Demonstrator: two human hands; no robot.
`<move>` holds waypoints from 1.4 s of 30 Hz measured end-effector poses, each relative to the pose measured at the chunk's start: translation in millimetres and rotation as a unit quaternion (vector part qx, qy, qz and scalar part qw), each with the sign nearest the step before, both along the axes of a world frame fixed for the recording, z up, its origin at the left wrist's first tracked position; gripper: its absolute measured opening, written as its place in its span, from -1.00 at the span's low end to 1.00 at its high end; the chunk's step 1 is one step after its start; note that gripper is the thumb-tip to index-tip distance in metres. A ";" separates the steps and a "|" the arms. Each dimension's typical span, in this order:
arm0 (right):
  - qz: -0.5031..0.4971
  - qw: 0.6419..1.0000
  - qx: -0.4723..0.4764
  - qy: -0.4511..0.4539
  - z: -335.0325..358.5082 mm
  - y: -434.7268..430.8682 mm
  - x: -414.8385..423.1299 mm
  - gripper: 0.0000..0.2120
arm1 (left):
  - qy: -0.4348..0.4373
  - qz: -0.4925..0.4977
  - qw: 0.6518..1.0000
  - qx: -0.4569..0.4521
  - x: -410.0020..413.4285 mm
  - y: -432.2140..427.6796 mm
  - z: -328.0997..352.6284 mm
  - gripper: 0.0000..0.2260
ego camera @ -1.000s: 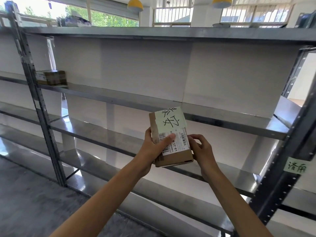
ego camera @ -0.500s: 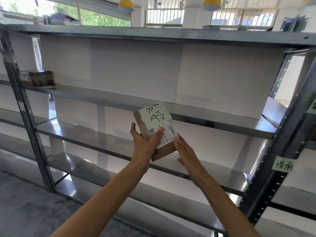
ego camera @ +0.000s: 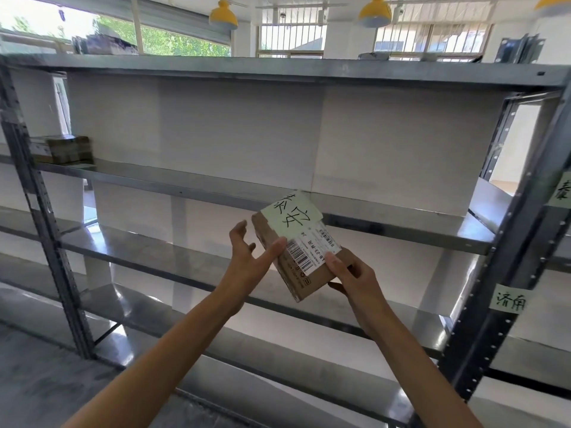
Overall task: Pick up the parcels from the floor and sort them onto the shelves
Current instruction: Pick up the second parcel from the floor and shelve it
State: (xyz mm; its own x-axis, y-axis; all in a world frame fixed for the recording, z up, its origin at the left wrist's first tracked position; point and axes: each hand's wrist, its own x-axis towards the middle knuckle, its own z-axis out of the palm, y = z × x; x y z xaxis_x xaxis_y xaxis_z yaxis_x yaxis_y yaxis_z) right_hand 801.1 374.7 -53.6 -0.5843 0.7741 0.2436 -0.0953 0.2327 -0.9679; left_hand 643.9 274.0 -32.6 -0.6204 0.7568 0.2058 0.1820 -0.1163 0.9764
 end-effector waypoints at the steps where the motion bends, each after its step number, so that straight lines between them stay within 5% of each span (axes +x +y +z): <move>1: 0.000 1.000 0.002 0.001 0.0 1.2 1.3 -0.39 | 0.021 -0.003 1.000 0.007 -2.6 -2.0 0.8 -0.09; 6: -0.009 1.000 0.011 0.017 2.0 4.6 4.7 -0.42 | 0.031 -0.070 0.997 0.027 -8.1 -6.0 -1.0 -0.31; 15: -0.079 0.984 -0.069 0.143 3.2 2.8 -2.3 -0.29 | 0.018 -0.017 0.997 0.069 2.2 2.2 -5.0 -0.38; 22: -0.102 0.969 -0.103 0.202 1.6 6.3 -7.2 -0.52 | 0.044 0.010 0.997 0.070 12.1 -2.3 -6.0 -0.41; 32: -0.121 0.965 -0.081 0.217 4.1 4.9 -6.7 -0.47 | 0.024 -0.026 0.997 0.064 14.9 -7.6 -13.2 -0.45; 37: -0.130 0.969 -0.052 0.205 3.1 5.2 -13.0 -0.66 | 0.013 -0.017 0.997 0.075 14.8 -8.1 -12.5 -0.50; 42: -0.124 0.970 -0.056 0.200 -0.5 6.2 -18.7 -0.61 | -0.030 -0.015 0.995 0.095 15.9 -6.0 -4.2 -0.71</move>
